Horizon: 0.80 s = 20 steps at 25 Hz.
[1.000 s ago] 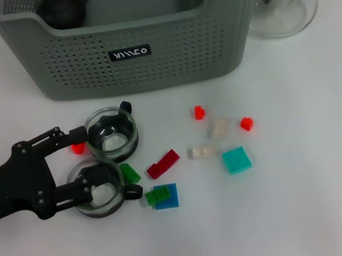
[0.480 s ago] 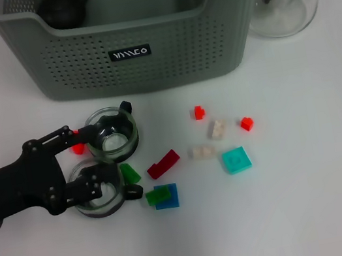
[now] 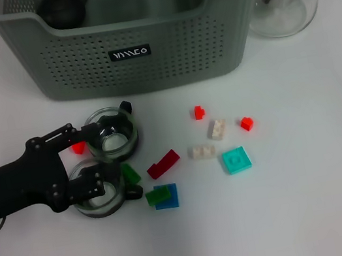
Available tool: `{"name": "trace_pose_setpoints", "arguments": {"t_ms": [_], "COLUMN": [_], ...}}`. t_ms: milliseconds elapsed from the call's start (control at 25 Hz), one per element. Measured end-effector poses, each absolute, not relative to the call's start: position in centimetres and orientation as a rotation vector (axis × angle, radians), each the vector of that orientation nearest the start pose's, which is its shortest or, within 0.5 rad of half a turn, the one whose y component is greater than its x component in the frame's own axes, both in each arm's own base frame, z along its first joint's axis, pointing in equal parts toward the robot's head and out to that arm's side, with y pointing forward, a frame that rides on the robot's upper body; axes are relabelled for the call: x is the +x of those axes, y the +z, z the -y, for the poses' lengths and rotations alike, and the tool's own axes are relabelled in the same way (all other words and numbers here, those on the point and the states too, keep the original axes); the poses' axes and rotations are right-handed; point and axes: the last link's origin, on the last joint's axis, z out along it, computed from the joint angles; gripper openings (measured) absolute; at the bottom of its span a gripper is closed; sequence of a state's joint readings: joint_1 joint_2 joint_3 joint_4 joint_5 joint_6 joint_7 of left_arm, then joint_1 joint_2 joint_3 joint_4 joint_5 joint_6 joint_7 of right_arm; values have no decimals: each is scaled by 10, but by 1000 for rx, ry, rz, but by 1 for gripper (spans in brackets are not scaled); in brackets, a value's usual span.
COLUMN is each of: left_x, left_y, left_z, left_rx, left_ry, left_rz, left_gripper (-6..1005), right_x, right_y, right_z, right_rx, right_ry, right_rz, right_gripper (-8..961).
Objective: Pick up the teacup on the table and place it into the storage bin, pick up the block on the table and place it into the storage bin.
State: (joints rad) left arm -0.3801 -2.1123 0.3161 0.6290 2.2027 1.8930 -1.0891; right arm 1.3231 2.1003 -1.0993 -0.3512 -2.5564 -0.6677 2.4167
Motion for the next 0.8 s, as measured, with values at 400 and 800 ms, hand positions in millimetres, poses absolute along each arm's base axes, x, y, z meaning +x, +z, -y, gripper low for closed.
{"name": "trace_pose_setpoints", "arguments": {"t_ms": [400,800], "left_x": [-300,-300], "left_y": [10,9], "left_z": [-247,-246], "left_rx": [-2683,-2683], "left_ry": [-943,-944], "left_rz": [525,527], "left_gripper": [807,808], "right_x": [84,83], "right_y": [-78,-76], "right_z": [-485,-485], "right_rx": [-2441,-2445], "right_ry": [-93,-95], "right_rz": [-707,-725], "right_gripper": [116,152]}}
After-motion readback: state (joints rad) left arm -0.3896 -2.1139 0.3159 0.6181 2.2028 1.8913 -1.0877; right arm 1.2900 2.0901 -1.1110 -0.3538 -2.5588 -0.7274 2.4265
